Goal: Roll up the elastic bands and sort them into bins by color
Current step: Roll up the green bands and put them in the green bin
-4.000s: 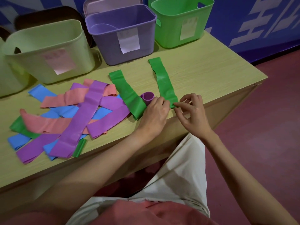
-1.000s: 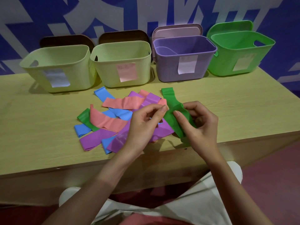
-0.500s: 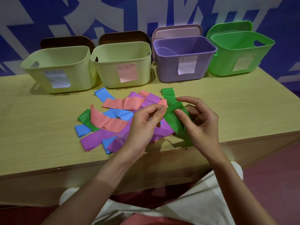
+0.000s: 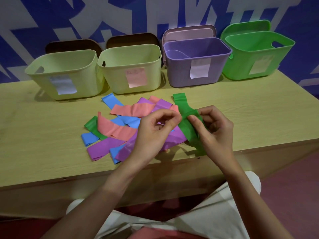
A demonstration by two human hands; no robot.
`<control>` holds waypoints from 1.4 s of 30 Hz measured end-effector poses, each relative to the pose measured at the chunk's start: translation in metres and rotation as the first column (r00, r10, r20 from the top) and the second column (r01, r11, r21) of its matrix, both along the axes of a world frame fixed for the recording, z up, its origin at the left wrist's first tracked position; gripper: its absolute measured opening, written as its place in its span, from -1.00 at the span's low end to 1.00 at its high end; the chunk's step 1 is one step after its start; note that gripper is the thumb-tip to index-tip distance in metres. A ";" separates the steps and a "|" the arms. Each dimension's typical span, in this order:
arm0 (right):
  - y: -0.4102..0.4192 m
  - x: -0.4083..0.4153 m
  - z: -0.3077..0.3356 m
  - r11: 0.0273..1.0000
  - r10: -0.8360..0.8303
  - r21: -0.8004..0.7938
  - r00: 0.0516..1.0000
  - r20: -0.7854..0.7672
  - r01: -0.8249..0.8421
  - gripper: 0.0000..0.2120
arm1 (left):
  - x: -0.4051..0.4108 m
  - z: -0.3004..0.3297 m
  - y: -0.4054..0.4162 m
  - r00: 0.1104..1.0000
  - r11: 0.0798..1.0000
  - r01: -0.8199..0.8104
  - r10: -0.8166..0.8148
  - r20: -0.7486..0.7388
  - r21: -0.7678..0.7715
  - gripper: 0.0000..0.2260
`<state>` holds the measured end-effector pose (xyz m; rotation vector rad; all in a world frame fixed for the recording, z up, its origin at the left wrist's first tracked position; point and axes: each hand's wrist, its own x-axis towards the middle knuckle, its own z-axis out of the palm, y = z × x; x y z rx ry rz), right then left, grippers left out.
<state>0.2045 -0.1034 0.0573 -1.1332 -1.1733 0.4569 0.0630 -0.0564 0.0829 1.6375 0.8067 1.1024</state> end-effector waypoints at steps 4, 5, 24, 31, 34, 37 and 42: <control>-0.001 0.001 0.000 0.998 0.056 -0.014 0.998 -0.015 -0.057 -0.89 | 0.002 0.000 0.002 1.000 0.999 -0.014 0.013 -0.009 -0.046 -0.87; -0.001 0.002 0.000 0.997 0.071 -0.017 0.997 -0.026 -0.071 -0.88 | 0.002 0.000 0.002 1.000 0.997 -0.017 0.017 -0.001 -0.077 -0.89; 0.000 0.011 -0.011 0.998 0.049 -0.027 0.998 -0.042 -0.050 -0.87 | 0.007 -0.005 0.000 1.000 0.997 -0.015 0.013 -0.016 -0.075 -0.92; -0.004 0.014 -0.007 0.989 0.138 -0.044 0.987 -0.086 -0.142 -0.81 | 0.009 -0.006 0.000 0.999 0.984 -0.043 0.042 -0.008 -0.173 -0.88; -0.005 0.018 -0.003 0.980 0.195 -0.032 0.980 -0.050 -0.196 -0.77 | 0.011 -0.006 -0.001 1.000 0.975 -0.013 0.015 0.006 -0.223 -0.80; -0.005 0.019 -0.002 0.981 0.194 -0.014 0.980 -0.042 -0.195 -0.83 | 0.012 -0.006 0.000 1.000 0.973 0.002 -0.003 -0.004 -0.229 -0.75; -0.004 0.019 -0.005 0.988 0.145 -0.046 0.986 -0.080 -0.149 -0.94 | 0.013 -0.007 -0.001 0.999 0.985 0.001 -0.008 -0.037 -0.175 -0.69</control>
